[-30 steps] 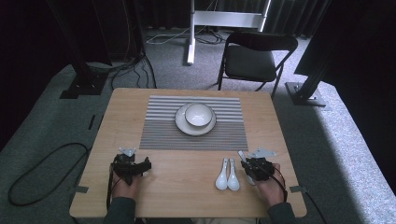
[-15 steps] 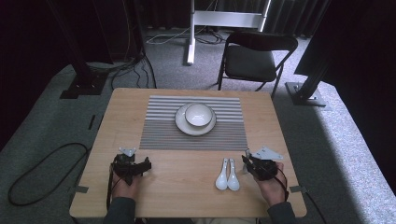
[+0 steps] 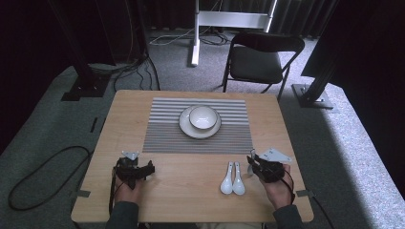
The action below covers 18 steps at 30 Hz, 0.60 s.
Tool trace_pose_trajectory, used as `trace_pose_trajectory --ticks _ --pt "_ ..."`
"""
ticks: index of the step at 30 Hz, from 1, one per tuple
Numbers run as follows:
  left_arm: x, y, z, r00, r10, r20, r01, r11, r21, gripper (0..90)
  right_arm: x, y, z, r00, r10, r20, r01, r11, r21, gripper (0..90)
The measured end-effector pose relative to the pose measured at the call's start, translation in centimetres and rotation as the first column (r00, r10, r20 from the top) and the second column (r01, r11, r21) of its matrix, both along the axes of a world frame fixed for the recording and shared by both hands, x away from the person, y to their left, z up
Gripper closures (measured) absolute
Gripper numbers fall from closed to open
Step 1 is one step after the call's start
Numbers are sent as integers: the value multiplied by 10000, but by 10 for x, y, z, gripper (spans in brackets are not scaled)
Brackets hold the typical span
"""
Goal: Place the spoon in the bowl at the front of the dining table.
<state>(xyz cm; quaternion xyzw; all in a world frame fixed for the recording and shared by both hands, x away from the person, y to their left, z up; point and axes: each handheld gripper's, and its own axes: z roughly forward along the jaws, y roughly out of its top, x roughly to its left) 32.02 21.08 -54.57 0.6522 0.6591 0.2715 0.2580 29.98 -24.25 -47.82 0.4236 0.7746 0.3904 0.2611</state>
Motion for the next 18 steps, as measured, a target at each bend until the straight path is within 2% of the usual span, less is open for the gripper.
trace_pose_trajectory --ticks 4,18 --pt "0 0 0 10000 -3 1 3 10000 0 70 1 0 4 10000 67 20 -68 9997 221 749" --pt "0 0 0 10000 2 0 -2 10000 -2 70 13 10 15 9990 327 306 -341 9983 478 749"
